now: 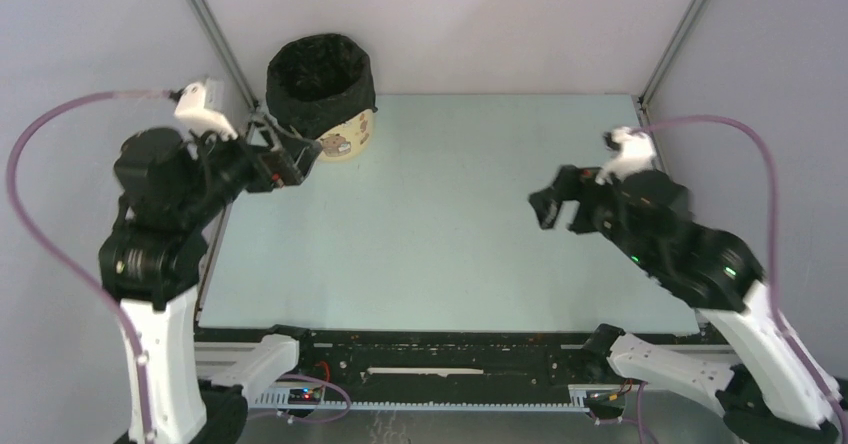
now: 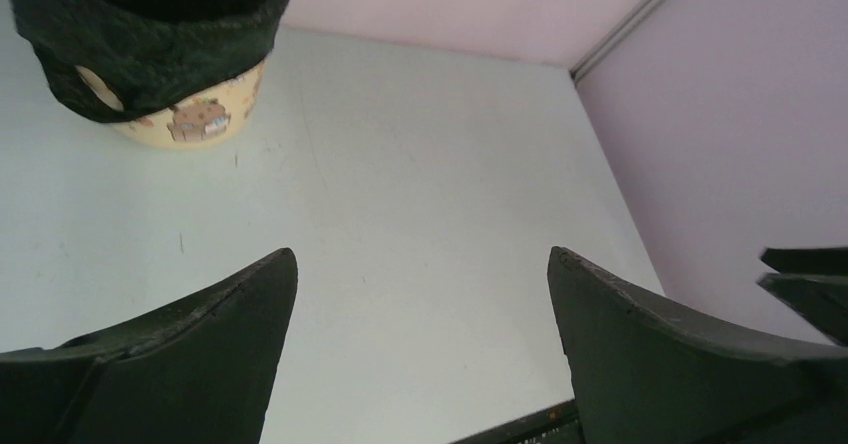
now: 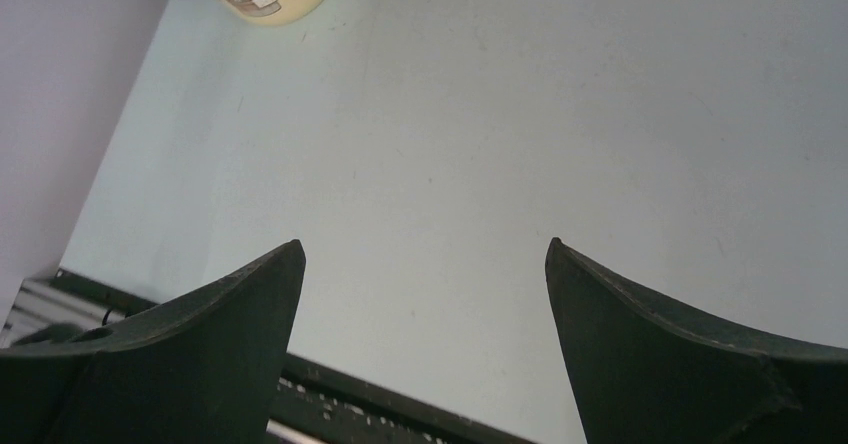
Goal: Put the trash bags into the trash bin
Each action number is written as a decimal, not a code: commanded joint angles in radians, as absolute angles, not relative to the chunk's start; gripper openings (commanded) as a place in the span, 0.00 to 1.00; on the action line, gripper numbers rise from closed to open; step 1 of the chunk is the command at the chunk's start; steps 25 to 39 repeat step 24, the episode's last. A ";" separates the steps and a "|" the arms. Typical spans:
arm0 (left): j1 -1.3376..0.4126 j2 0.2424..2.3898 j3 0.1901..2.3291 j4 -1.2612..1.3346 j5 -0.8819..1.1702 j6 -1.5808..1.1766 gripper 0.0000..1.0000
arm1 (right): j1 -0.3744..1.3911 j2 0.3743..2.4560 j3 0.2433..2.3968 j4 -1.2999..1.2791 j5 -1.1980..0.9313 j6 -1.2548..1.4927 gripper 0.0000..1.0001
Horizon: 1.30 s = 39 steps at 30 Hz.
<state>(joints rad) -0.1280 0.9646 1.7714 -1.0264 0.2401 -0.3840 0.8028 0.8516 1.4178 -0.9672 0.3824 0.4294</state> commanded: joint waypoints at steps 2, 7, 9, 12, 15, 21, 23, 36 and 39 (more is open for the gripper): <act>-0.125 0.896 1.819 -0.982 0.157 -0.394 1.00 | 0.813 0.804 1.691 -1.147 0.426 0.397 0.99; -0.124 0.842 1.789 -0.972 0.070 -0.442 1.00 | 0.813 0.877 1.975 -1.225 0.466 0.268 1.00; -0.124 0.812 1.758 -0.925 0.091 -0.466 1.00 | 0.813 0.896 2.042 -1.231 0.466 0.242 1.00; -0.124 0.804 1.784 -0.948 0.072 -0.472 1.00 | 0.813 0.896 2.053 -1.197 0.471 0.236 1.00; -0.124 0.790 1.817 -0.986 0.006 -0.457 1.00 | 0.813 0.897 2.038 -1.175 0.500 0.251 1.00; -0.125 0.778 1.839 -0.984 -0.038 -0.446 1.00 | 0.813 0.897 2.052 -1.194 0.515 0.239 1.00; -0.124 0.785 1.839 -0.984 -0.032 -0.453 1.00 | 0.813 0.917 2.083 -1.244 0.545 0.255 1.00; -0.124 0.787 1.834 -0.983 -0.029 -0.461 1.00 | 0.812 0.916 2.076 -1.253 0.571 0.269 1.00; -0.124 0.787 1.834 -0.983 -0.029 -0.461 1.00 | 0.812 0.916 2.076 -1.253 0.571 0.269 1.00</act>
